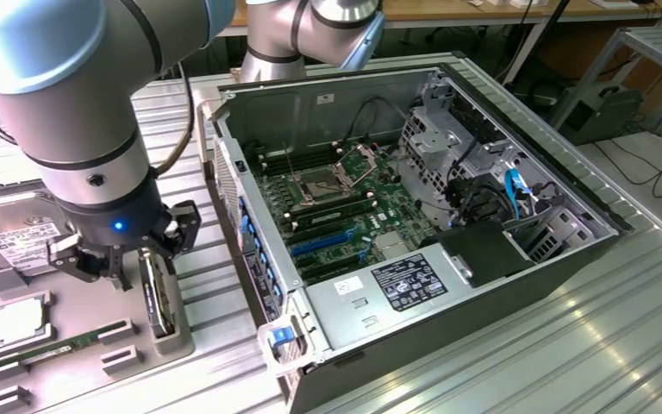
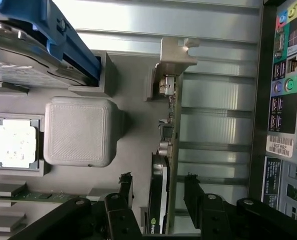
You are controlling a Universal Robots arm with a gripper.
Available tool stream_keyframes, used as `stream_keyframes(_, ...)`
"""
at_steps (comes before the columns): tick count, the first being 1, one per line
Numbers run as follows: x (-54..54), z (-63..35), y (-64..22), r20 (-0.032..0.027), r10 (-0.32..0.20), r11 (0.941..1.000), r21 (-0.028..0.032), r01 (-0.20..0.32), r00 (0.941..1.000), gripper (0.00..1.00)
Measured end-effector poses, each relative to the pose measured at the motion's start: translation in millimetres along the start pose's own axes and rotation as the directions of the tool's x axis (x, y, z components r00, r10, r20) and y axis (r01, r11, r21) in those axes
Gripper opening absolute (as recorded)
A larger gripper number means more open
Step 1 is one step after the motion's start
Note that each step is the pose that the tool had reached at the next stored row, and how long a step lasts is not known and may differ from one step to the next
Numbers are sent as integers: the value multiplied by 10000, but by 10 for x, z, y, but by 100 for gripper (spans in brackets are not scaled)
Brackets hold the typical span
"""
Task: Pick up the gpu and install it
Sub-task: 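Pick up the gpu and move the gpu toward the slot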
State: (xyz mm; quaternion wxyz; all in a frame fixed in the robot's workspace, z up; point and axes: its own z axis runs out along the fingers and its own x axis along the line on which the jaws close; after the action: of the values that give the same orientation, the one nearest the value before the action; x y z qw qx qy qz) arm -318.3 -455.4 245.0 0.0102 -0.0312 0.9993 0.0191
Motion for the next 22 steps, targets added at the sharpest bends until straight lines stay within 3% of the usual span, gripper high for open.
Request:
stream_keyframes(9,3,77,-23,22,566,9984,11,-566,9984,54)
stream_keyframes(22,7,235,-29,-19,296,9996,0,-296,9996,54)
